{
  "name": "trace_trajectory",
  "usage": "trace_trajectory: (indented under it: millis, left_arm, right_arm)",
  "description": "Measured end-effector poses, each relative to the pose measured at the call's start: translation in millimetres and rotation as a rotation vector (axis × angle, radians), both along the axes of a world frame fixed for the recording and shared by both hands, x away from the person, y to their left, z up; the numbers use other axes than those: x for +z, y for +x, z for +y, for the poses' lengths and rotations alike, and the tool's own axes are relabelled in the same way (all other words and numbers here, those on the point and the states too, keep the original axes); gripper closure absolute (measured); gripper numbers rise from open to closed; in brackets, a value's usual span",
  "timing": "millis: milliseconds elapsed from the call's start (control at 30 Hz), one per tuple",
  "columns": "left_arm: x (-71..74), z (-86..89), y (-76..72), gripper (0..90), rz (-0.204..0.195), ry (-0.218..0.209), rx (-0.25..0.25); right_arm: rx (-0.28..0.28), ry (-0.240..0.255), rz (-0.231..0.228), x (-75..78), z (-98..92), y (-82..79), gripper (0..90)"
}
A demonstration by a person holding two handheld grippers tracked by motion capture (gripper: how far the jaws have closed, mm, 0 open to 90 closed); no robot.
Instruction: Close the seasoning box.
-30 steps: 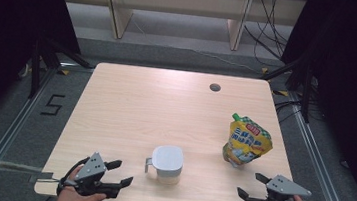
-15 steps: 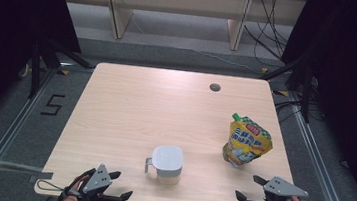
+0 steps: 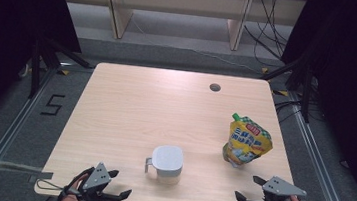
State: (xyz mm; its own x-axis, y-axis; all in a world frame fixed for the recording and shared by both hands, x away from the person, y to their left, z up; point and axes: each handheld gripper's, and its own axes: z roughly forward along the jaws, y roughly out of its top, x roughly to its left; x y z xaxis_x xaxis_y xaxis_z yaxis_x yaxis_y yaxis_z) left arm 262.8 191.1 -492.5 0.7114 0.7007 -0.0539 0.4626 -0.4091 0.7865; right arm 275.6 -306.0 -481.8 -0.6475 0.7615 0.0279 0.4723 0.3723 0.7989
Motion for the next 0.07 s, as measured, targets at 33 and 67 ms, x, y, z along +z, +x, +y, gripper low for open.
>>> trace_trajectory:
  millis: [33, 67]
  left_arm:
    - [-1.5, 0.4, 2.1, 23.0, -0.005, -0.007, 0.01]
    - [-1.5, 0.4, 2.1, 22.2, -0.005, -0.007, 0.01]
  right_arm:
    - [-0.002, 0.01, 0.012, -0.4, 0.5, -0.3, 16.8]
    - [0.0, 0.006, -0.001, -1.1, 0.0, 0.7, 16.8]
